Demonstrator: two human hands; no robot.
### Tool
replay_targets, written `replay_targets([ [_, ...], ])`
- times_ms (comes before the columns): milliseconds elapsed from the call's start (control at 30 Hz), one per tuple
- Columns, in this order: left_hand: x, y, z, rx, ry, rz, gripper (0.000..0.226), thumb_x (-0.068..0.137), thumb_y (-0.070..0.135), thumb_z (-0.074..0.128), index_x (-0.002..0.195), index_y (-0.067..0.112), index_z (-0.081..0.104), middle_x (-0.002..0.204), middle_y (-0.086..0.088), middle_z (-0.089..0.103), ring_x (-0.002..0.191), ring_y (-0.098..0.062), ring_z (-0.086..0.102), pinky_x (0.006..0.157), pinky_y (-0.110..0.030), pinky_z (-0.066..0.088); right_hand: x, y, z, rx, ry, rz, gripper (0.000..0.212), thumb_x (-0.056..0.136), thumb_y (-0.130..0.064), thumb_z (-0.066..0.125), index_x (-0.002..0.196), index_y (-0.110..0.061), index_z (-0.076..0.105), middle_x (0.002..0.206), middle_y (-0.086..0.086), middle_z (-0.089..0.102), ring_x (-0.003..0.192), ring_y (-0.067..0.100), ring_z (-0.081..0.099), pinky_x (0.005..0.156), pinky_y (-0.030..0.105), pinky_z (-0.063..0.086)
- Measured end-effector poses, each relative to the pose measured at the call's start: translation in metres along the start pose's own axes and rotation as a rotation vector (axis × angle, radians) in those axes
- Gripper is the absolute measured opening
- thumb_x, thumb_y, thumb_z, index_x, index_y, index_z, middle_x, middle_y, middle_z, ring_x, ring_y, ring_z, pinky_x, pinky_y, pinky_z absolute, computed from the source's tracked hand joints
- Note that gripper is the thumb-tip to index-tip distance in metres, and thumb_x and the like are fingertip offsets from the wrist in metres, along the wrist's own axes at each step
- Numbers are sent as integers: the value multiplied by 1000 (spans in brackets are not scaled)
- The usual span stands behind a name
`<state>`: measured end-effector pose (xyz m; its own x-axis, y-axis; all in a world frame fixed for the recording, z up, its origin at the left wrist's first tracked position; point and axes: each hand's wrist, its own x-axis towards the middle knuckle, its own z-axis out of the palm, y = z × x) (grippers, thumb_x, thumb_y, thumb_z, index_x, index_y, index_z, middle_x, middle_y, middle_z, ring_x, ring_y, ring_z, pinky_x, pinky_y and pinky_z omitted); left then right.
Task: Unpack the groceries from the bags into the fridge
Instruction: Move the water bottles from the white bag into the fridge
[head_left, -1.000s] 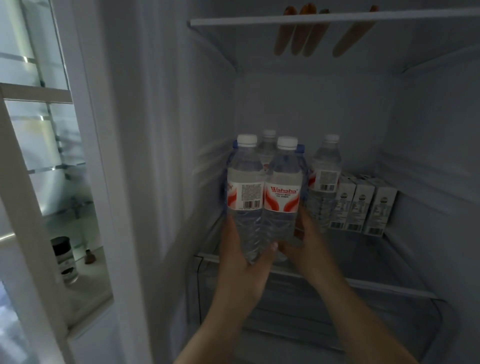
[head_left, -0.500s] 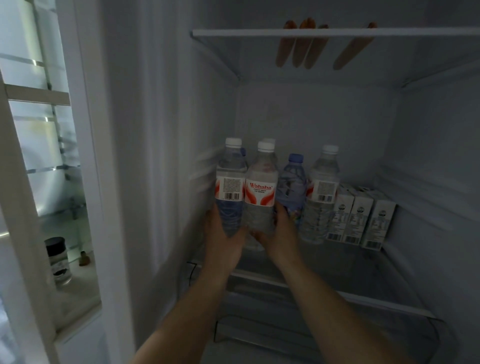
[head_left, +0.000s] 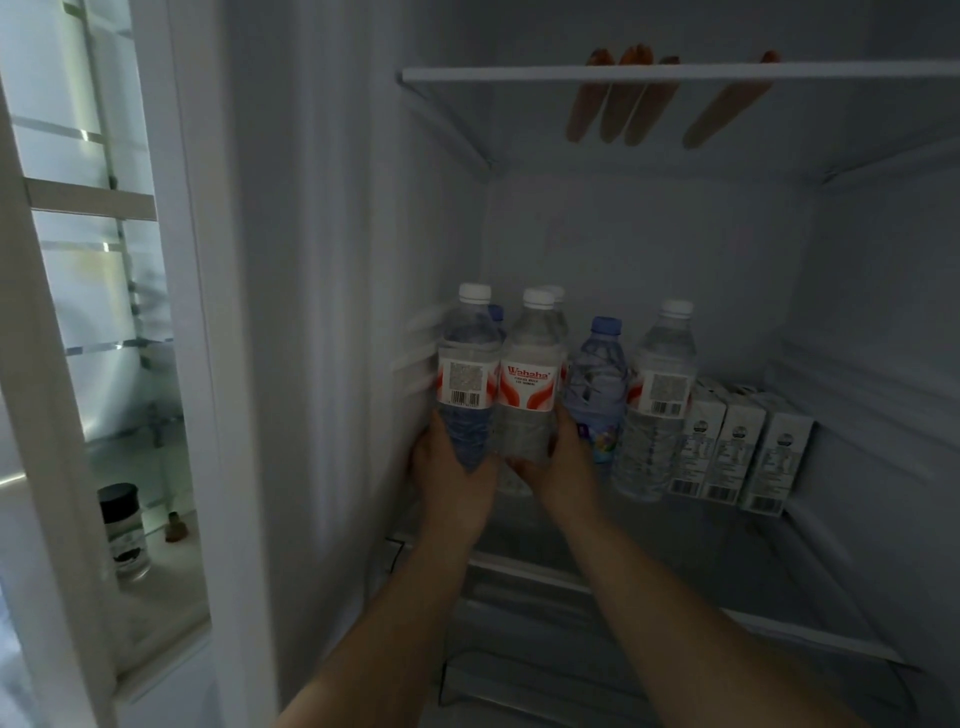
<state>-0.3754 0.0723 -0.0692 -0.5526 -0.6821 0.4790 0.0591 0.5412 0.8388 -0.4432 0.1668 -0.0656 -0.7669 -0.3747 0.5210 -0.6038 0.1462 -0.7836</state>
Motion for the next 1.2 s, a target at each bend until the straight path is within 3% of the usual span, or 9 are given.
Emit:
replay_targets([
  [233,-17,10,-3,-149,16,-98,48,82,17,64,127,17,47,127,-9,47,113,-19,47,93,-19,34,-5,-13,-9,0,-71,51,76,78,-15,75,142,-23,33,129,-5,51,115,11,49,96,25,41],
  [367,-27,13,-11,-191,-3,-49,37,81,16,62,117,16,53,118,-6,50,108,-18,48,92,-30,41,-18,-23,-21,25,-107,78,70,80,-9,72,139,-24,37,113,-14,47,102,-1,46,76,0,37],
  [433,-33,12,-18,-199,-39,45,31,82,17,60,112,17,56,109,-3,58,102,-17,55,87,-30,47,-27,-30,-28,24,-113,76,64,80,-7,71,136,-22,42,113,-12,50,104,1,50,72,-3,37],
  [533,-49,17,-31,-374,-138,80,44,86,10,61,128,23,52,114,8,63,105,-4,60,90,-18,49,-48,-41,-39,16,-100,62,56,81,-8,71,130,-23,48,115,-13,54,112,8,53,88,9,41],
  [667,-79,24,-45,-462,-239,11,55,88,8,60,138,21,39,124,2,55,113,-9,55,82,-10,46,-93,-59,-59,-200,-54,-10,58,81,-7,71,132,-19,47,113,-12,51,106,2,48,76,-7,29],
  [767,-103,26,-58,-421,-330,51,57,89,8,60,139,20,35,122,1,51,109,-10,53,78,-5,44,-135,-66,-71,-455,-20,-11,67,80,-14,72,140,-20,40,131,-3,49,121,11,43,88,2,22],
  [833,-122,27,-70,-383,-420,67,63,89,13,61,143,19,30,123,4,50,113,-9,52,86,-12,45,-166,-70,-75,-554,31,31,69,79,-17,73,140,-20,42,137,3,48,126,18,44,92,11,26],
  [1067,-209,-5,-116,-221,-756,198,67,88,24,63,145,25,27,130,7,46,117,-6,48,98,-35,47,-309,-85,-72,-750,136,213,65,75,-19,76,135,-16,49,128,11,54,119,28,50,96,24,34],
  [1200,-274,-31,-135,-66,-935,344,67,88,25,63,145,22,29,133,2,46,116,-5,46,99,-29,43,-411,-88,-69,-798,158,409,64,76,-18,75,134,-15,49,130,10,53,119,30,50,100,33,36],
])
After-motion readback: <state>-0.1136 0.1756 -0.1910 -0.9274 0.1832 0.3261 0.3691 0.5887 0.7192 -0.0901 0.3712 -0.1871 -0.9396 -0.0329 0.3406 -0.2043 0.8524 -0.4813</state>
